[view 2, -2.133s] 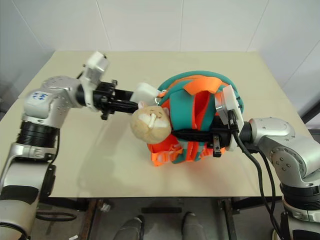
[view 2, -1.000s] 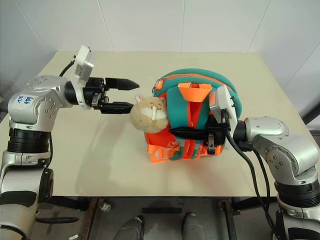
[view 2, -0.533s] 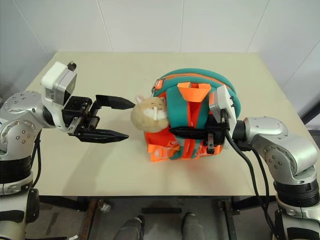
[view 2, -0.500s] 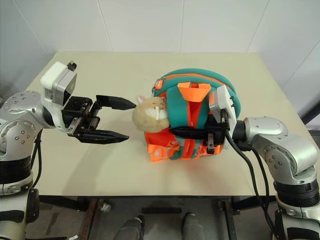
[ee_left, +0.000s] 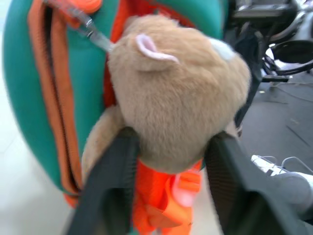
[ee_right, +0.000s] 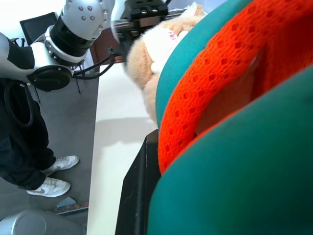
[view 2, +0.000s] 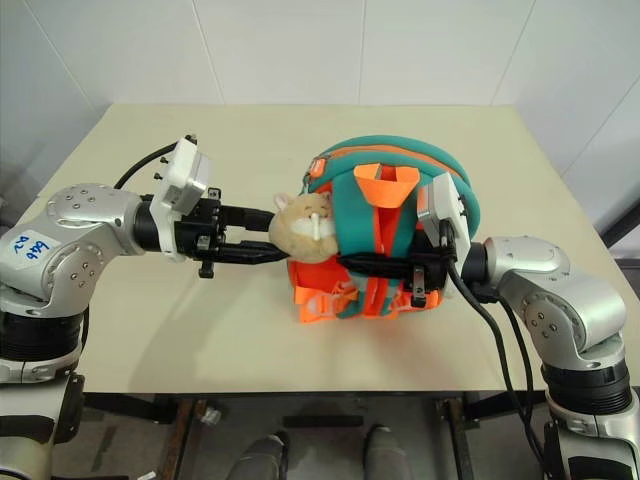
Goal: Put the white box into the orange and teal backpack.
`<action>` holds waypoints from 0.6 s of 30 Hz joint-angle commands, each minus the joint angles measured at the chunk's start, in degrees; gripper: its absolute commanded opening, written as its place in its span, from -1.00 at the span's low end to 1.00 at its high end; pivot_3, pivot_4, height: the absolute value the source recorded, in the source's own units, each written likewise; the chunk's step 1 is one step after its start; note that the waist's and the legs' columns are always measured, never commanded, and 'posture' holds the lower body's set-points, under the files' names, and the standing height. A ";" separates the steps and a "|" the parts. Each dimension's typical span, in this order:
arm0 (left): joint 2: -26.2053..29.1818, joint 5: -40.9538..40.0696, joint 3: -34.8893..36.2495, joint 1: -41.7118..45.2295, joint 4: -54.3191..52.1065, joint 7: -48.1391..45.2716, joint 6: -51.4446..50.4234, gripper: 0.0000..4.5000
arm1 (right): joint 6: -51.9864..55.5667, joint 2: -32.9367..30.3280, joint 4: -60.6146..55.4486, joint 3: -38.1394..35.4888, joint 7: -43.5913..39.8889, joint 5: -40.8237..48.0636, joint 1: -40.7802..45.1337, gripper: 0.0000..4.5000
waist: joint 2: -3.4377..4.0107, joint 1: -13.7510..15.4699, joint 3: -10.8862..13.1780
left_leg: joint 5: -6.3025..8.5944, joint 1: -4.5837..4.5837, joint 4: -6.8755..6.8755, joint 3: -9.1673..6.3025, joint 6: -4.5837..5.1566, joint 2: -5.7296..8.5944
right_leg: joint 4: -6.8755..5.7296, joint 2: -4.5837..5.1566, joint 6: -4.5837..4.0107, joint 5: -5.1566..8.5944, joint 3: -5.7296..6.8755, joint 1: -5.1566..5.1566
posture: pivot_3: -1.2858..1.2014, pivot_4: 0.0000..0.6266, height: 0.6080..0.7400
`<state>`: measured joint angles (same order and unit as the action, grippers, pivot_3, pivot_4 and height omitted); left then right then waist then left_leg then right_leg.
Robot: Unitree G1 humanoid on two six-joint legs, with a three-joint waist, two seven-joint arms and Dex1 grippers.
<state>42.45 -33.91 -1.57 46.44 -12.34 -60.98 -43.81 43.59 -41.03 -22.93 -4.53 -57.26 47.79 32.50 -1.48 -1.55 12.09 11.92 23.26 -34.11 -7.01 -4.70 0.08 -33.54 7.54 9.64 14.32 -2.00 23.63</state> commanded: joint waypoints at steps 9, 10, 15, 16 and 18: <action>1.36 -1.27 2.17 2.82 1.07 -0.45 -1.63 -1.00 | -2.40 0.87 -2.87 -2.34 0.76 1.65 -1.69 -1.00 | 0.00 0.01 0.00 | 0.00 0.00 0.00 0.00 0.00 0.00 | 0.00 0.00 0.00 0.00 0.00 0.00 | 0.03 -0.52 1.00; 1.74 -1.34 2.41 3.05 1.45 -0.66 -1.73 -1.00 | -2.69 1.12 -2.87 -2.64 0.74 1.91 -2.06 -1.00 | 0.00 -0.03 0.00 | 0.00 0.00 0.00 -0.01 0.00 0.00 | 0.00 -0.01 -0.01 0.00 0.00 0.00 | 0.03 -0.52 1.00; 3.95 3.57 3.11 8.63 10.74 3.84 -1.80 -1.00 | -4.81 3.94 -3.94 -5.47 0.16 6.16 -5.24 -1.00 | 0.00 0.03 0.00 | 0.00 -0.01 -0.01 -0.01 0.00 0.00 | 0.00 -0.02 0.00 0.00 0.01 -0.01 | 0.03 -0.52 1.00; 4.09 4.00 3.02 9.12 12.01 4.07 -1.70 -1.00 | -4.96 4.56 -4.33 -5.89 0.21 7.16 -5.90 -1.00 | 0.00 0.03 0.00 | 0.00 -0.01 -0.01 -0.01 0.00 0.00 | -0.01 -0.02 0.00 0.00 0.00 -0.01 | 0.03 -0.52 1.00; 4.17 4.52 2.76 9.72 13.70 4.06 -1.27 -1.00 | -5.40 5.05 -4.68 -5.96 0.44 7.78 -6.67 -1.00 | 0.00 0.02 0.00 | 0.00 -0.02 -0.01 -0.01 0.00 0.00 | 0.00 -0.02 0.01 0.00 0.00 -0.02 | 0.03 -0.52 1.00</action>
<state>45.96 -30.83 -0.15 55.33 0.25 -58.15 -45.65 39.95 -36.14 -25.03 -7.96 -56.50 53.46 25.93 -1.48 -1.53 12.09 11.92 23.24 -34.11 -7.01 -4.70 0.08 -33.54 7.53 9.65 14.32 -2.00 23.61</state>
